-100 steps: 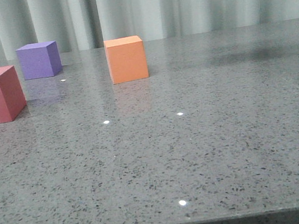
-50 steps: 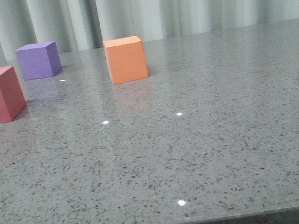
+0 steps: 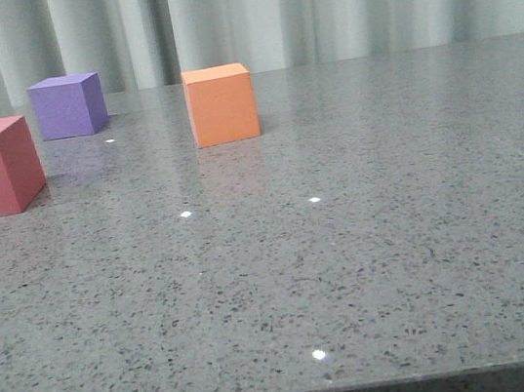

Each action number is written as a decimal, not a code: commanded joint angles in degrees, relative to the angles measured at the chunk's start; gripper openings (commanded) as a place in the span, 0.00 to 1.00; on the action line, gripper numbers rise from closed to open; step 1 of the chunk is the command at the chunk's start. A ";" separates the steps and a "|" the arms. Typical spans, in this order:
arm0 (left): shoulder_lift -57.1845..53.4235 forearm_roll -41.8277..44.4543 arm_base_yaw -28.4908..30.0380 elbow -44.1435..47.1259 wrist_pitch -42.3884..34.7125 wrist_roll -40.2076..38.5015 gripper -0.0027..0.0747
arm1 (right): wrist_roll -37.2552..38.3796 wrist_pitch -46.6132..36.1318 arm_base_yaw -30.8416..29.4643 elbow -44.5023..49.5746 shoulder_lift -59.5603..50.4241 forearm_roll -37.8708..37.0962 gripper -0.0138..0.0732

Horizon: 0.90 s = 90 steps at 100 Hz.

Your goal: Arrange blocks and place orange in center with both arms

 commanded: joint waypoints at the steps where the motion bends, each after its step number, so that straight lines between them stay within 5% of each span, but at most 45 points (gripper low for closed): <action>1: -2.05 -0.08 0.00 2.43 -4.49 -0.17 0.01 | -0.49 -10.21 -0.44 0.50 -0.32 -1.45 0.92; 31: -2.05 -0.08 0.00 2.43 -4.49 -0.17 0.01 | -0.49 -12.36 -0.44 1.34 -0.24 -1.45 0.87; 40: -2.05 -0.08 0.00 2.43 -4.49 -0.17 0.01 | -0.49 -12.29 -0.44 1.34 -0.24 -1.45 0.73; 65: -2.05 -0.08 0.00 2.43 -4.49 -0.17 0.01 | -0.49 -12.25 -0.44 1.34 -0.24 -1.45 0.10; 90: -2.05 -0.08 0.00 2.43 -4.49 -0.17 0.01 | -0.49 -12.25 -0.44 1.34 -0.24 -1.39 0.08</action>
